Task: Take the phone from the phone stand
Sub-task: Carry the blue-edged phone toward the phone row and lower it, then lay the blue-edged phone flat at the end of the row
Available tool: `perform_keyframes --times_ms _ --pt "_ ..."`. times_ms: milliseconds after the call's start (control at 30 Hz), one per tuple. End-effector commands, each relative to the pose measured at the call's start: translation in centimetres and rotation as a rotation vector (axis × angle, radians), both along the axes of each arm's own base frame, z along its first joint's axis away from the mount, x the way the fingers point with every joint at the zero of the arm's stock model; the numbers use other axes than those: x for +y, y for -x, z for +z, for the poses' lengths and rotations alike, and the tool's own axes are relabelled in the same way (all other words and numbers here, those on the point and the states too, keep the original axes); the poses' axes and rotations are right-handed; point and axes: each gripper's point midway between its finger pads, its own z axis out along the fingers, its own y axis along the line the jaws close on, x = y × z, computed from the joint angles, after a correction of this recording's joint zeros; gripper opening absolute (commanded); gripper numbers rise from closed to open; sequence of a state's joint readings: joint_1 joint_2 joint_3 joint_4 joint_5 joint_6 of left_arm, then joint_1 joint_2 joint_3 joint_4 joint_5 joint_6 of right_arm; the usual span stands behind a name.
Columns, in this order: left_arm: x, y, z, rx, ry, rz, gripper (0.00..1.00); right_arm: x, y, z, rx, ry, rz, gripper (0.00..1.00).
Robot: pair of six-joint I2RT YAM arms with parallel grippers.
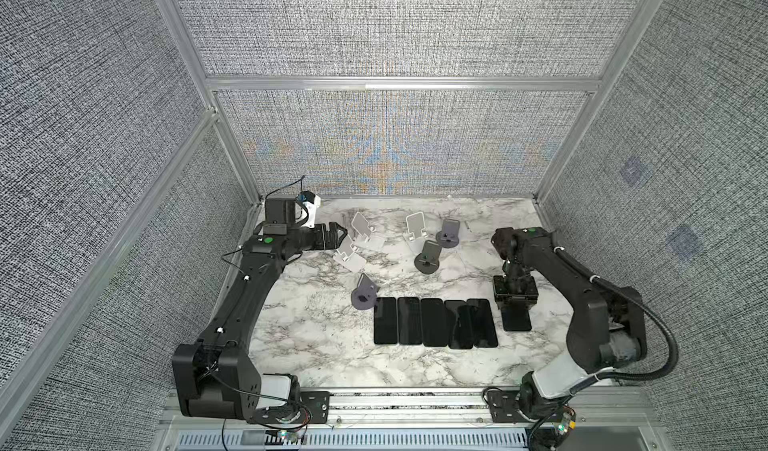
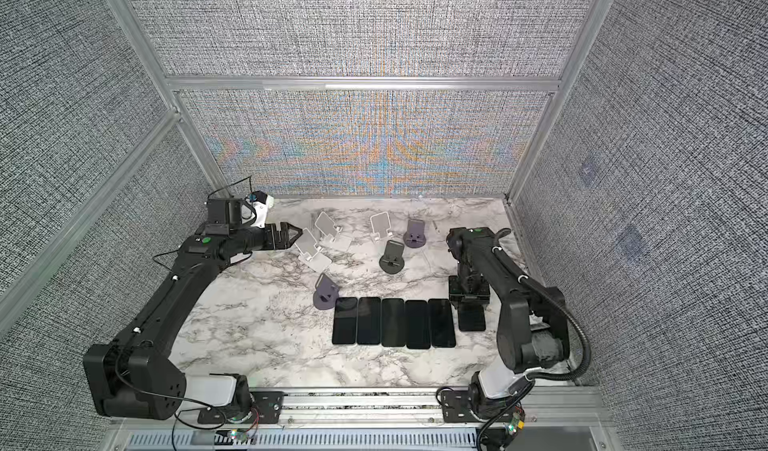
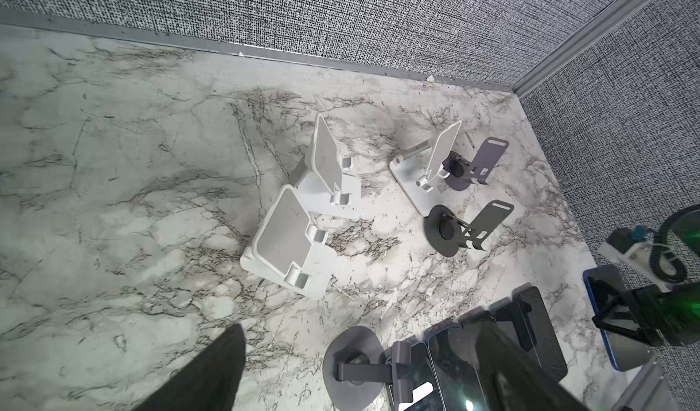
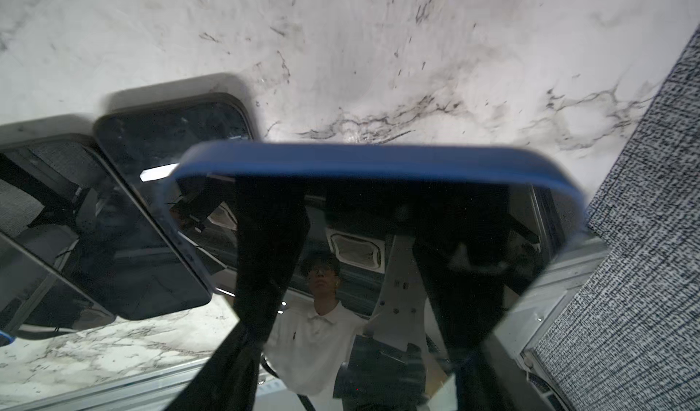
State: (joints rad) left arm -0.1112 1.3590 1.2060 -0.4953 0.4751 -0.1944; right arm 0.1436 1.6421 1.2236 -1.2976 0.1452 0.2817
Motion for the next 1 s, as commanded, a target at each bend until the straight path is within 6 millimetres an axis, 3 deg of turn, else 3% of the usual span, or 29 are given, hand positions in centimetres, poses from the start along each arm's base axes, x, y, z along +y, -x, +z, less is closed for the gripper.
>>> perform_keyframes --times_ms 0,333,500,800,967 --pt "-0.2 0.0 0.5 -0.011 0.015 -0.010 0.96 0.3 0.8 -0.8 0.087 -0.036 0.002 0.45" --pt "-0.1 0.1 0.8 -0.022 0.011 -0.008 0.95 -0.3 -1.0 -4.9 0.110 -0.077 0.041 0.49" --pt "-0.1 0.0 0.7 -0.022 0.004 -0.006 0.95 -0.4 -1.1 -5.5 0.123 -0.079 0.065 0.53" --pt "0.1 0.0 0.5 -0.022 -0.010 0.000 0.95 -0.7 -0.5 -6.2 0.183 -0.067 0.076 0.75" --pt "0.2 0.0 0.5 -0.022 -0.012 0.000 0.95 -0.6 -0.5 -6.3 0.188 -0.072 0.075 0.81"
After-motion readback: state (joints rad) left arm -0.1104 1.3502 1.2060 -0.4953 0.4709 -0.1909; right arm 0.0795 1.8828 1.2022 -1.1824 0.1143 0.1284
